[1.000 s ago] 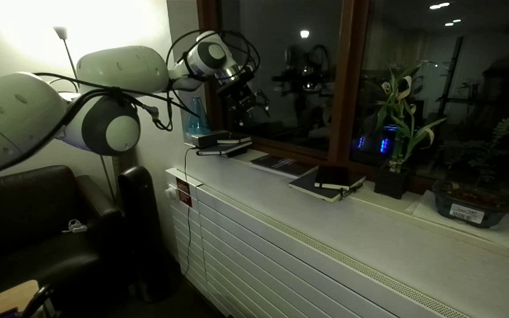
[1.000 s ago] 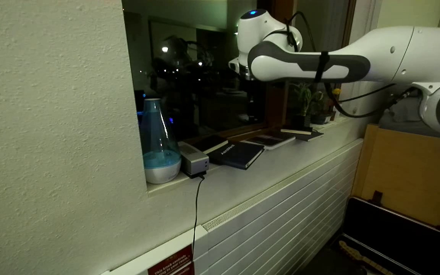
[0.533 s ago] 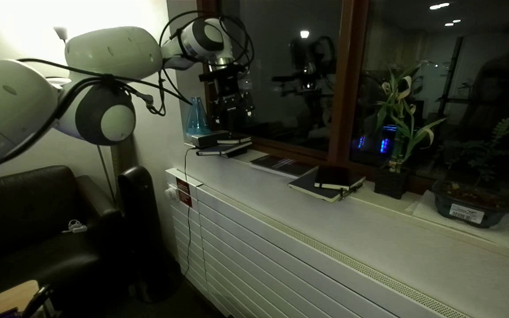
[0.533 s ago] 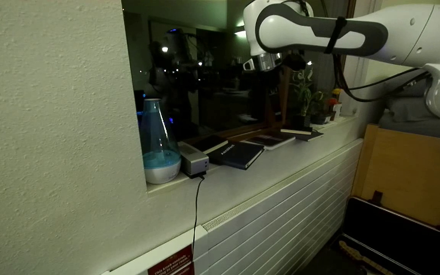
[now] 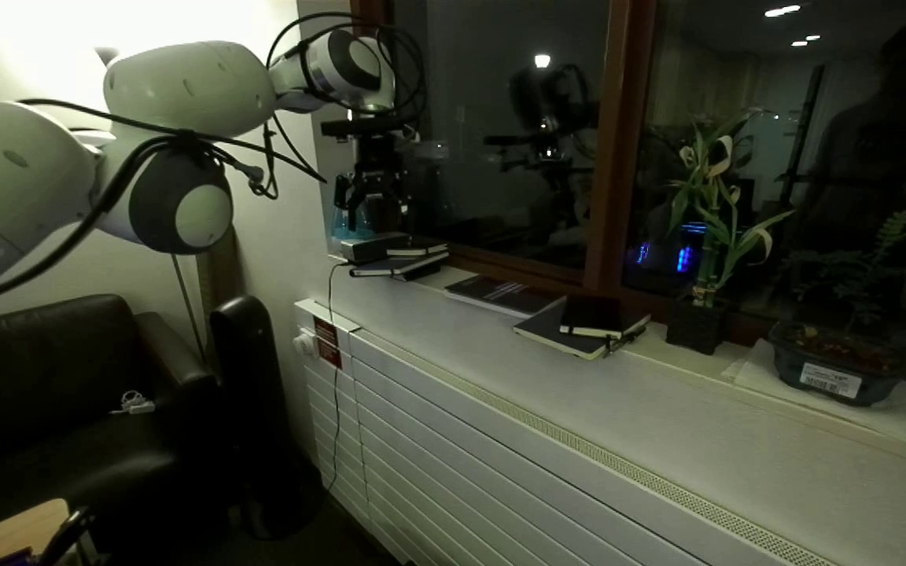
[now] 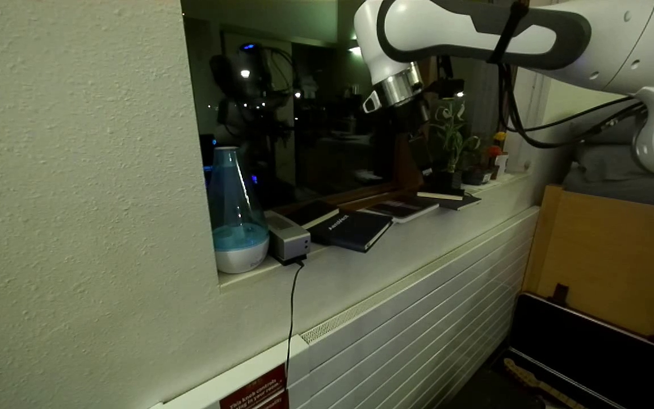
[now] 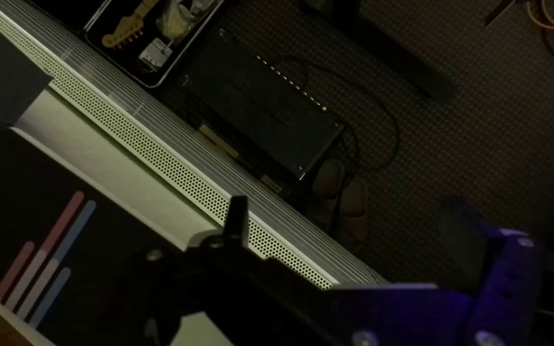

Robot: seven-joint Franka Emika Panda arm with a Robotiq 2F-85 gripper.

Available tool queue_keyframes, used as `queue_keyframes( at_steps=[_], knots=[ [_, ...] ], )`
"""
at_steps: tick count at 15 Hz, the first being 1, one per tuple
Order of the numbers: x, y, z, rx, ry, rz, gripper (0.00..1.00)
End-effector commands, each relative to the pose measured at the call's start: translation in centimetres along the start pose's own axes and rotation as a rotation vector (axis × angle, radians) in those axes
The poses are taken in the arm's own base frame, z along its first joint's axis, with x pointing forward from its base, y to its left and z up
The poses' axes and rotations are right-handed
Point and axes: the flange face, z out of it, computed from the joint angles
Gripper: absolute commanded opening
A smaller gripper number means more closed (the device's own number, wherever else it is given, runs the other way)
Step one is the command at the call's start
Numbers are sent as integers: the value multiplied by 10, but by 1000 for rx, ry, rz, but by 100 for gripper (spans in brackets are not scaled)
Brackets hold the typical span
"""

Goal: Put one middle book on top of the book on the left.

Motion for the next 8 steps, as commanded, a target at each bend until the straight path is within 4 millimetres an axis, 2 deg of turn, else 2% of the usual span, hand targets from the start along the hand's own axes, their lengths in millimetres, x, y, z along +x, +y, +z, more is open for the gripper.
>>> queue_keyframes(
  at_steps=[1,8],
  knots=[
    [2,-20,-7,29,13,50,100],
    [8,-20,-1,2,1,37,100]
  ],
)
